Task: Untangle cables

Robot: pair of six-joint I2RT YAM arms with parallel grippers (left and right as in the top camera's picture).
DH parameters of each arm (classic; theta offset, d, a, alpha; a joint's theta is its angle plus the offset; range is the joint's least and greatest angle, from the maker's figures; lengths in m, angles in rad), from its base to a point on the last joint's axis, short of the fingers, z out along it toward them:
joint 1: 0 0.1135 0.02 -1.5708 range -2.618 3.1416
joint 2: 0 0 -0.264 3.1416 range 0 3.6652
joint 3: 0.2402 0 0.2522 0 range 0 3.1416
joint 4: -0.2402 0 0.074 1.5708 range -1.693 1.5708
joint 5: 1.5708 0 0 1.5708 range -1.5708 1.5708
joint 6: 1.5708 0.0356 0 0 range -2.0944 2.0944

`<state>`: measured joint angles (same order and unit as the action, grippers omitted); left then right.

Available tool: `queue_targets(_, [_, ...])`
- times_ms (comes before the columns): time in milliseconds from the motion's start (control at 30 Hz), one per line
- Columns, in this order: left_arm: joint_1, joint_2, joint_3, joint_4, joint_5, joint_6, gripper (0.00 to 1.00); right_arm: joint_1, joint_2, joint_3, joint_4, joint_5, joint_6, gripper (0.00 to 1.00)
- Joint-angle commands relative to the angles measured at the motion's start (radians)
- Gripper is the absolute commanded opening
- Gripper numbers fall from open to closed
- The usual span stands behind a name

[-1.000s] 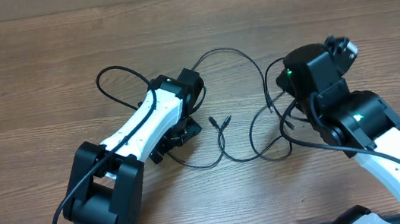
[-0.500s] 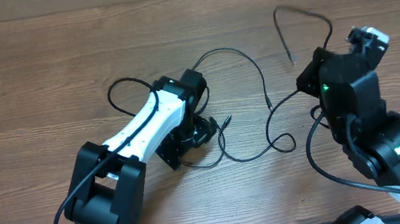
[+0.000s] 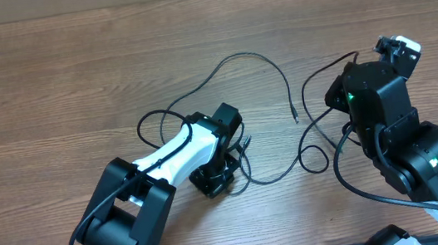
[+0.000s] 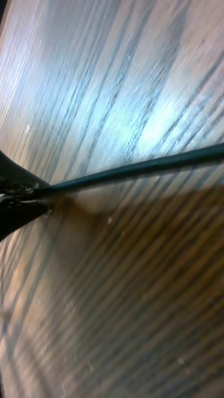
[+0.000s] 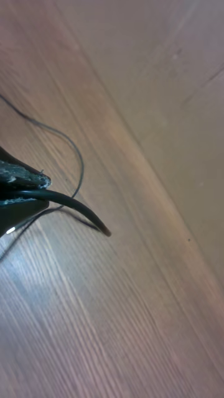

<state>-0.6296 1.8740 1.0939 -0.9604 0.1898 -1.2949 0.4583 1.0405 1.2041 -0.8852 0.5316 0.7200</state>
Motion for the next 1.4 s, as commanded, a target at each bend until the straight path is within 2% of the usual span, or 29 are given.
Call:
queue_targets(0, [0.043, -0.025, 0.052, -0.093, -0.192, 0.124, 0.04, -0.003, -0.008, 0.014, -0.020, 0.014, -0.014, 0.04])
queue_targets(67, [0.088, -0.060, 0.135, -0.197, -0.283, 0.154, 0.04, -0.003, -0.008, 0.014, -0.034, 0.014, -0.014, 0.04])
queue_targets(133, [0.132, -0.107, 0.222, -0.246, -0.312, 0.193, 0.04, -0.003, -0.008, 0.014, -0.031, 0.014, -0.014, 0.04])
queue_targets(200, [0.171, -0.165, 0.290, -0.216, -0.240, 0.254, 0.05, -0.003, -0.008, 0.014, -0.027, 0.013, -0.014, 0.04])
queue_targets(300, [0.220, -0.252, 0.343, -0.061, -0.051, 0.373, 0.04, -0.003, -0.008, 0.013, -0.038, 0.006, -0.013, 0.04])
queue_targets(367, [0.242, -0.302, 0.344, 0.047, 0.032, 0.394, 0.04, -0.002, -0.006, 0.013, -0.054, 0.006, -0.011, 0.04])
queue_targets(433, [0.252, -0.329, 0.344, 0.095, 0.039, 0.393, 0.04, -0.003, -0.005, 0.013, -0.064, 0.005, -0.010, 0.04])
queue_targets(667, [0.237, -0.310, 0.339, 0.039, 0.068, 0.372, 0.05, -0.003, -0.001, 0.013, -0.064, -0.010, -0.011, 0.04])
queue_targets(833, [0.234, -0.274, 0.339, 0.059, 0.333, 0.439, 0.04, -0.003, 0.011, 0.013, -0.063, -0.010, -0.011, 0.04])
queue_targets(900, [0.234, -0.266, 0.339, 0.064, 0.286, 0.467, 0.04, -0.003, 0.016, 0.013, -0.066, -0.010, -0.011, 0.04])
queue_targets(1033, [0.229, -0.253, 0.338, -0.028, -0.077, 0.487, 0.04, -0.003, 0.014, 0.013, -0.074, -0.012, -0.010, 0.04])
queue_targets(1100, [0.223, -0.243, 0.338, -0.097, -0.195, 0.488, 0.04, -0.003, 0.006, 0.013, -0.052, -0.006, -0.011, 0.04])
queue_targets(1233, [0.222, -0.208, 0.335, -0.198, -0.215, 0.487, 0.16, -0.030, -0.026, 0.015, 0.112, 0.100, -0.038, 0.04])
queue_targets(1300, [0.221, -0.186, 0.333, -0.221, -0.200, 0.487, 0.21, -0.060, -0.044, 0.015, 0.264, 0.154, -0.147, 0.04])
queue_targets(1367, [0.219, -0.166, 0.332, -0.226, -0.182, 0.487, 0.22, -0.096, -0.053, 0.015, 0.432, 0.163, -0.300, 0.04])
